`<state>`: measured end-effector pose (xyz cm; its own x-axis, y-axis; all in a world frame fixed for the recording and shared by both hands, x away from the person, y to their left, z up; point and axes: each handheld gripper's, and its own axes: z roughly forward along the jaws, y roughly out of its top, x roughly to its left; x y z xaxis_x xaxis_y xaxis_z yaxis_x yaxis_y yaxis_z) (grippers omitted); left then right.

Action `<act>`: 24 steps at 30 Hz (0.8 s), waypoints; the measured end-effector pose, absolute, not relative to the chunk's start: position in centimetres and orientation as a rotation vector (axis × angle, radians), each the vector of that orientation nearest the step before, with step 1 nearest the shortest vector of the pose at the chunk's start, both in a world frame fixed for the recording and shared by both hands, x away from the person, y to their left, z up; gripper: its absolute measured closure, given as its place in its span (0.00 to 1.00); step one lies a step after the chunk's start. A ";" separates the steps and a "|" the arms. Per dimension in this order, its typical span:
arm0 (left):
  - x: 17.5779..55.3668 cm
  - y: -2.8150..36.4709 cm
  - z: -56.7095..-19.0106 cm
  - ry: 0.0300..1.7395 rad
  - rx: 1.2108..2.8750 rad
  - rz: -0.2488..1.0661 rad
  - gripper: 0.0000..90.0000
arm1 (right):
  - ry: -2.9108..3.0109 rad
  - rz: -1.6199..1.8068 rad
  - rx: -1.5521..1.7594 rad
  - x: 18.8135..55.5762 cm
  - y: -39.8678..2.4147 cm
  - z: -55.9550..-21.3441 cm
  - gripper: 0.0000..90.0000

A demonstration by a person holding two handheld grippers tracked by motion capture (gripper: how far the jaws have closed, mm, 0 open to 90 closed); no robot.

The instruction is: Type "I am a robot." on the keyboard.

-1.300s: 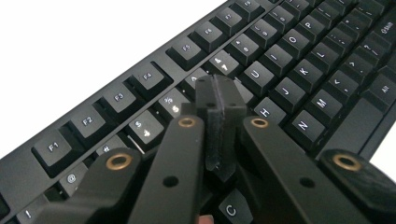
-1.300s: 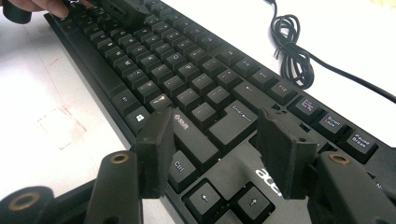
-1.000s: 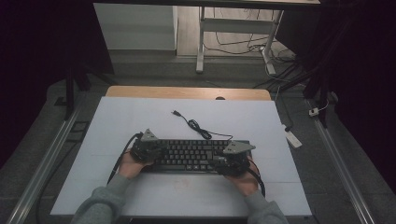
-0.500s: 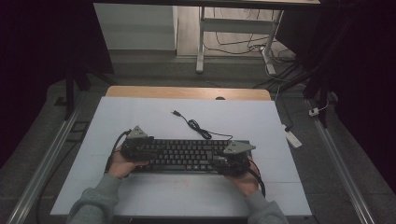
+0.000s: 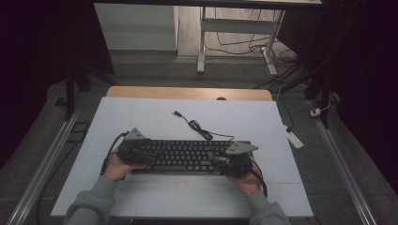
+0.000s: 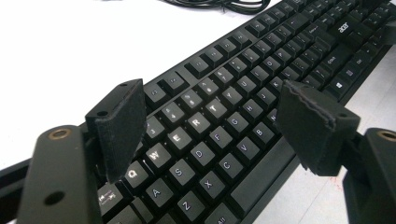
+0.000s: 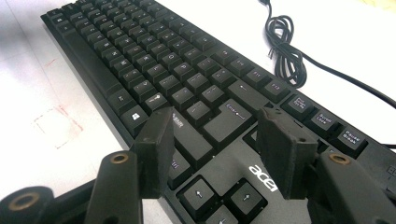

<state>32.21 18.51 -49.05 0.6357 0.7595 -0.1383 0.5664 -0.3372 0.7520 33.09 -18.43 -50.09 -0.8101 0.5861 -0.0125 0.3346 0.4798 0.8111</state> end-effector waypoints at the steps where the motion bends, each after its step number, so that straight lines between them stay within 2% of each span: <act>1: 32.2 18.5 -49.0 1.036 2.042 0.302 0.27 | 2.441 1.243 0.782 33.1 -18.4 -50.1 0.52; 15: 32.3 18.3 -49.3 1.042 2.060 0.294 0.26 | 2.456 1.278 0.728 33.4 -16.4 -49.2 0.54; 20: 32.3 18.3 -49.4 1.041 2.070 0.293 0.26 | 2.488 1.298 0.683 33.7 -14.9 -49.1 0.62; 24: 32.4 18.3 -49.4 1.041 2.070 0.288 0.26 | 2.539 1.298 0.652 34.1 -13.6 -49.2 0.75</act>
<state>32.39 18.26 -49.42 0.6382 0.7577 -0.1367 0.5796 -0.3559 0.7331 34.08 -13.65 -49.21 -0.8784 0.4778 0.0095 0.2875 0.5125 0.8091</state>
